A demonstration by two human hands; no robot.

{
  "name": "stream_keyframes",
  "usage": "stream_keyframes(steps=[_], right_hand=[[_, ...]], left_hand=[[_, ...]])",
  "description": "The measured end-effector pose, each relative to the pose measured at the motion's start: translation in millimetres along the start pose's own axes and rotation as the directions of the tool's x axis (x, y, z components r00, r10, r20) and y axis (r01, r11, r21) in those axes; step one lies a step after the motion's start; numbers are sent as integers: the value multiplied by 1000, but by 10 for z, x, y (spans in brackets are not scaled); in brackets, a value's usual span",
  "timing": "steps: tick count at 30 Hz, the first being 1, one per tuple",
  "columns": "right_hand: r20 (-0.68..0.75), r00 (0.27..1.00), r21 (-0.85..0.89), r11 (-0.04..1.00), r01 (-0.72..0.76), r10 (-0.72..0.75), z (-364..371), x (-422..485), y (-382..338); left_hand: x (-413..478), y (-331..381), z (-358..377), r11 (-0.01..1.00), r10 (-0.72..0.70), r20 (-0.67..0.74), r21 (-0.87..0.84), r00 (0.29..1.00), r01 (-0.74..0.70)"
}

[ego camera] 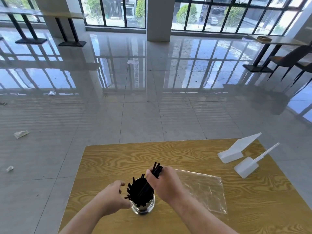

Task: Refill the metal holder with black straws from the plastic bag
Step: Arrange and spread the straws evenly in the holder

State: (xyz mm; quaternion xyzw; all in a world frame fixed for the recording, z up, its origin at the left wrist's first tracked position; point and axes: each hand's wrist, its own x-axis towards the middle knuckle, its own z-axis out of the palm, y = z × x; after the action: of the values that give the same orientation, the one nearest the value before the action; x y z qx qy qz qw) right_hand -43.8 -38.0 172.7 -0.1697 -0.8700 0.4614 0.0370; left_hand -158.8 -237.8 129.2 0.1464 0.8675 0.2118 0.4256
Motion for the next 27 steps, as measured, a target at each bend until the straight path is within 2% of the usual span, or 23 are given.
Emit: stream_keyframes(steps=[3,6,12,15,22,24,27], right_hand=[[18,998,74,995,-64,63,0,26,7],[18,992,181,976,-124,123,-80,43,-4],[-75,990,265,960,-95,118,-254,120,-90],[-89,992,215,975,-63,84,-299,130,-110],[-22,1000,40,999,-5,6,-189,117,-58],[-9,1000,25,999,-26,26,-107,116,-21],[98,988,-74,991,-112,119,47,80,58]], left_hand=[[5,-12,93,1000,4,34,-25,999,-3],[-11,-8,121,1000,23,8,-15,1000,-23],[-8,-9,114,998,67,-40,7,997,-67],[12,-2,131,996,89,-45,22,995,-88],[63,15,204,990,133,-68,52,989,-130],[66,29,220,988,145,-91,72,985,-139],[56,66,251,986,153,-148,88,977,-141]])
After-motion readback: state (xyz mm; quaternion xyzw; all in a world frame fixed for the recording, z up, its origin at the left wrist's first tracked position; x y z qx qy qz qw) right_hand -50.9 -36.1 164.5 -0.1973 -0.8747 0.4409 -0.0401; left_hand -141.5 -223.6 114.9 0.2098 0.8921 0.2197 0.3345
